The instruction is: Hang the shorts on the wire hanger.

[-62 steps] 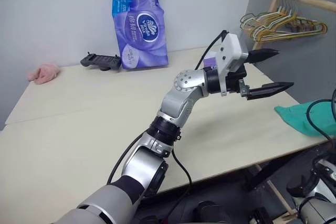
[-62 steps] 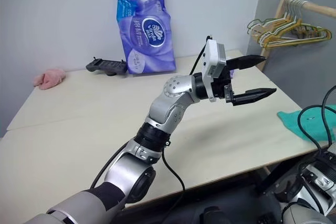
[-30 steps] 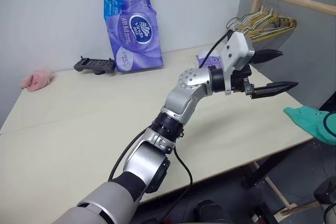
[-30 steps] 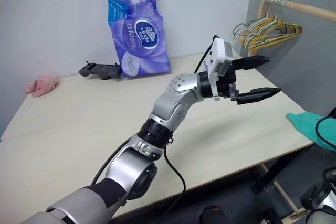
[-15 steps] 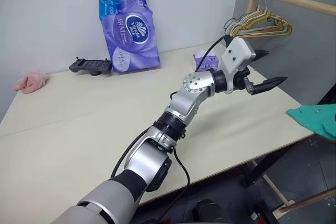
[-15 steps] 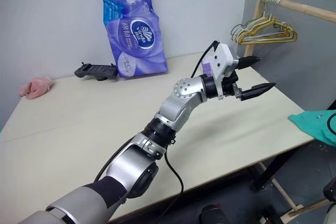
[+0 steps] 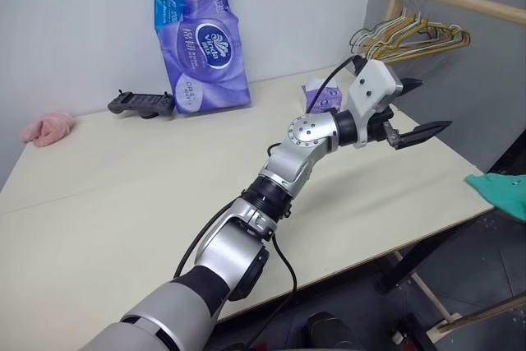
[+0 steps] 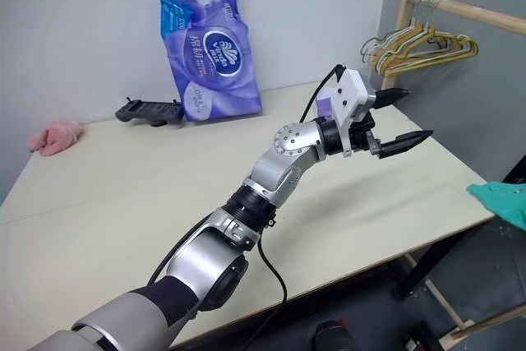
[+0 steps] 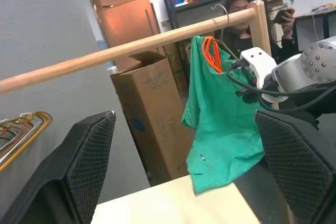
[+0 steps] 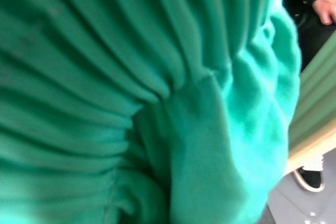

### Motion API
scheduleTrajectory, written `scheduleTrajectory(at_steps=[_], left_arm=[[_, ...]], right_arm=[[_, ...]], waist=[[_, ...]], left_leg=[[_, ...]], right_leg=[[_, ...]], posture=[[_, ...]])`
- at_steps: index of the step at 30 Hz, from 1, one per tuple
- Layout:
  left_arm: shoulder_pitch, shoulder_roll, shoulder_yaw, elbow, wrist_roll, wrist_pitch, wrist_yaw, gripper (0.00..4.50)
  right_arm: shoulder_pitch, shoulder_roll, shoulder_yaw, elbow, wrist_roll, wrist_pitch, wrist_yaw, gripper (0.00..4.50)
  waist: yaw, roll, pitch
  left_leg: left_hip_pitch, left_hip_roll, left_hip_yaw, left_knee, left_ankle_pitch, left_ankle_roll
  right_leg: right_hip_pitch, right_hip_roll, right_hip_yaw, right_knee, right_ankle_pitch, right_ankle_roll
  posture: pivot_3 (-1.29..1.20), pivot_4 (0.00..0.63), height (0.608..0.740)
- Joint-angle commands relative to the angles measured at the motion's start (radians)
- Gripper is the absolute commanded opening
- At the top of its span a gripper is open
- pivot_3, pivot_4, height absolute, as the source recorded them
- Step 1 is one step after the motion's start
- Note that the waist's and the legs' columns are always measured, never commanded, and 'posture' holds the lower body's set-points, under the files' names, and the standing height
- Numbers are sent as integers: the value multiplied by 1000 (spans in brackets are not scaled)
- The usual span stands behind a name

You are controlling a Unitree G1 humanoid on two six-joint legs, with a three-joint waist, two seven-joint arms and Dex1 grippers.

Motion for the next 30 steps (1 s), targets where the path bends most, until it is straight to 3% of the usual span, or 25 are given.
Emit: scheduleTrajectory(at_steps=[1, 5, 10, 18, 19, 30], left_arm=[[-31, -159, -6, -51, -26, -5, -13, 4486], [-22, -160, -5, -72, -49, -15, -33, 4486], [-20, -158, -5, -86, -72, -4, -47, 4500], [-12, -151, -21, -107, -84, 5, -61, 4500], [-11, -151, -21, -108, -85, 6, -61, 4500], [-5, -146, -24, -125, -85, 13, -62, 4500]], right_arm=[[-21, -33, 15, 1, 11, -47, 13, 0], [-24, -34, 25, 13, 20, -59, 29, 0], [-24, -34, 32, 18, 30, -54, 38, 1425], [-17, -35, 46, 20, 24, -59, 38, 4312], [-16, -36, 47, 20, 24, -60, 37, 4492], [-8, -41, 49, 26, 25, -63, 32, 4492]], waist=[[0, 0, 0], [0, 0, 0], [0, 0, 0], [1, 0, 0], [1, 0, 0], [2, 0, 0]], left_leg=[[0, 0, 0, 0, 0, 0], [0, 0, 0, 0, 0, 0], [0, 0, 0, 0, 0, 0], [-1, -2, 1, 0, 0, 0], [-1, -2, 1, 0, 0, 0], [0, -5, 7, 0, -1, 2]], right_leg=[[0, 0, 0, 0, 0, 0], [0, 0, 1, -1, 0, 0], [1, 0, 1, -2, 1, 1], [2, 0, 4, -6, 2, 4], [2, 0, 5, -6, 3, 5], [2, 0, 16, -8, 4, 10]], posture=[[-206, 17, 740], [-203, 19, 740], [-199, 14, 740], [-188, 4, 740], [-188, 4, 740], [-179, 0, 740]])
